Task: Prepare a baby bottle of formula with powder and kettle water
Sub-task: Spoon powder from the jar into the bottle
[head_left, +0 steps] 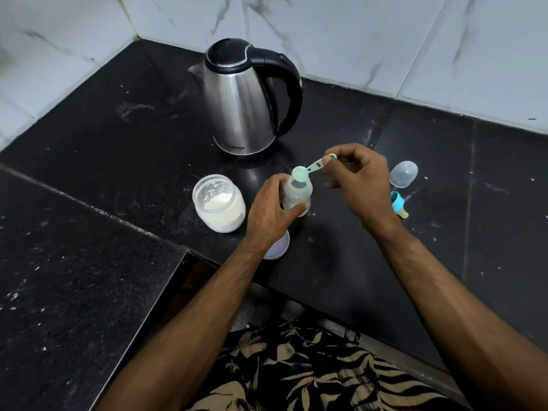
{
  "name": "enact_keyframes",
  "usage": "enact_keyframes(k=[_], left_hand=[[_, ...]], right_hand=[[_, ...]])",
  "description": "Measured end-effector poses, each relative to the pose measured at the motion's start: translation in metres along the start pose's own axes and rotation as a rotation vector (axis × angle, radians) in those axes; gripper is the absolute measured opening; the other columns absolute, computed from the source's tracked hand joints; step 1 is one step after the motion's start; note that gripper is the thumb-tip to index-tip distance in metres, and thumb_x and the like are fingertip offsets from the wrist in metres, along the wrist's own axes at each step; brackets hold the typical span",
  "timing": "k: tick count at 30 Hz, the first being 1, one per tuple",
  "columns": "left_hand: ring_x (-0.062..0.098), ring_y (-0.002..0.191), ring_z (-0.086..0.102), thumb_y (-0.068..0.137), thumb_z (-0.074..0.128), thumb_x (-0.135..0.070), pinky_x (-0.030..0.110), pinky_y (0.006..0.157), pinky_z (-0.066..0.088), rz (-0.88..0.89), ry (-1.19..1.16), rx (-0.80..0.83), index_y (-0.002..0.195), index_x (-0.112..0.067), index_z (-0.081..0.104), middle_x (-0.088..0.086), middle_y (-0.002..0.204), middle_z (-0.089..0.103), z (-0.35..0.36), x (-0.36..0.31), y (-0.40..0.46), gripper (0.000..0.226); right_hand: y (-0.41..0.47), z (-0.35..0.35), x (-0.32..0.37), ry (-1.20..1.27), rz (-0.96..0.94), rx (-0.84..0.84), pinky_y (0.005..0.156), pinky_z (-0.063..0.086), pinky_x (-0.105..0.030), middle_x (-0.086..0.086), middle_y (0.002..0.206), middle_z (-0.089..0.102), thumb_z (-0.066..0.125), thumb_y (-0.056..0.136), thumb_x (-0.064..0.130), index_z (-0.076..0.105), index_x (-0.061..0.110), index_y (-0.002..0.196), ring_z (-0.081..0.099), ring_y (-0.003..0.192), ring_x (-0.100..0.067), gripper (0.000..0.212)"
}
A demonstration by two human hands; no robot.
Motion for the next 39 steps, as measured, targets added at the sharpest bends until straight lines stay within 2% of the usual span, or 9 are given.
enact_keyframes(k=[2, 6, 11, 19, 28, 31, 35, 39], left_hand=[[0.01, 0.107, 0.062, 0.064, 0.08, -0.048, 0.041, 0.09, 0.054, -0.013, -0.012, 0.009, 0.114, -0.038, 0.05, -0.011, 0.118, 0.064, 0.001, 0.001, -0.001, 0.059], [0.01, 0.113, 0.059, 0.06, 0.084, -0.056, 0.037, 0.096, 0.052, -0.04, 0.002, 0.031, 0.13, -0.023, 0.05, -0.008, 0.127, 0.06, 0.0, 0.005, -0.006, 0.084], [0.01, 0.117, 0.053, 0.072, 0.087, -0.036, 0.03, 0.098, 0.046, -0.066, 0.014, 0.012, 0.136, -0.019, 0.049, -0.001, 0.128, 0.056, -0.013, 0.013, -0.017, 0.077], [0.003, 0.114, 0.053, 0.079, 0.083, -0.031, 0.012, 0.09, 0.041, -0.094, -0.024, -0.036, 0.137, -0.018, 0.05, -0.004, 0.125, 0.057, -0.03, 0.016, -0.048, 0.068], [0.007, 0.114, 0.055, 0.083, 0.079, -0.032, 0.03, 0.099, 0.047, -0.11, -0.012, -0.038, 0.141, -0.016, 0.046, -0.002, 0.124, 0.059, -0.035, 0.02, -0.061, 0.068], [0.007, 0.111, 0.056, 0.082, 0.076, -0.04, 0.036, 0.098, 0.049, -0.126, -0.015, -0.035, 0.144, -0.02, 0.042, -0.005, 0.12, 0.06, -0.036, 0.022, -0.061, 0.073], [0.01, 0.111, 0.057, 0.081, 0.07, -0.052, 0.043, 0.095, 0.05, -0.133, 0.006, -0.026, 0.143, -0.019, 0.04, -0.007, 0.118, 0.06, -0.039, 0.029, -0.063, 0.076], [0.009, 0.112, 0.057, 0.082, 0.068, -0.053, 0.043, 0.095, 0.05, -0.138, 0.015, -0.012, 0.144, -0.021, 0.04, -0.009, 0.119, 0.06, -0.042, 0.033, -0.065, 0.076]], right_hand=[[-0.001, -0.001, 0.0, 0.115, 0.08, -0.035, 0.06, 0.059, -0.028, -0.007, 0.086, 0.072, 0.066, 0.091, 0.006, 0.068, 0.007, 0.096, 0.071, 0.074, -0.015, 0.005], [0.0, 0.0, 0.0, 0.285, 0.205, -0.065, 0.06, 0.056, -0.026, -0.007, 0.086, 0.072, 0.065, 0.092, 0.007, 0.067, 0.01, 0.094, 0.071, 0.074, -0.015, 0.004], [0.001, 0.014, 0.001, 0.318, 0.225, -0.02, 0.056, 0.053, -0.023, -0.005, 0.084, 0.072, 0.065, 0.092, 0.007, 0.066, 0.011, 0.093, 0.07, 0.073, -0.013, 0.005], [0.008, 0.059, 0.013, 0.259, 0.156, 0.138, 0.051, 0.051, -0.024, -0.007, 0.084, 0.071, 0.065, 0.092, 0.006, 0.066, 0.007, 0.096, 0.068, 0.07, -0.015, 0.005], [0.005, 0.122, 0.022, 0.059, 0.098, 0.301, 0.042, 0.043, -0.017, -0.001, 0.075, 0.07, 0.067, 0.089, 0.007, 0.069, 0.01, 0.089, 0.064, 0.056, -0.006, 0.004], [0.004, 0.135, 0.019, -0.011, 0.074, 0.321, 0.05, 0.046, -0.014, 0.0, 0.074, 0.071, 0.067, 0.088, 0.006, 0.07, 0.012, 0.085, 0.063, 0.056, -0.003, 0.007], [0.003, 0.144, 0.012, -0.105, 0.024, 0.338, 0.068, 0.057, -0.028, 0.004, 0.075, 0.073, 0.07, 0.083, 0.011, 0.07, 0.021, 0.078, 0.066, 0.063, -0.005, 0.012], [0.004, 0.15, 0.008, -0.143, -0.004, 0.347, 0.071, 0.057, -0.028, 0.008, 0.073, 0.071, 0.072, 0.083, 0.013, 0.069, 0.024, 0.08, 0.066, 0.065, -0.005, 0.011]])
Point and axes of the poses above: each hand's wrist, its own y-axis towards the middle knuckle, its own z-axis out of the palm, x = y × z, the point moved 3 cm from there along y, towards the middle knuckle
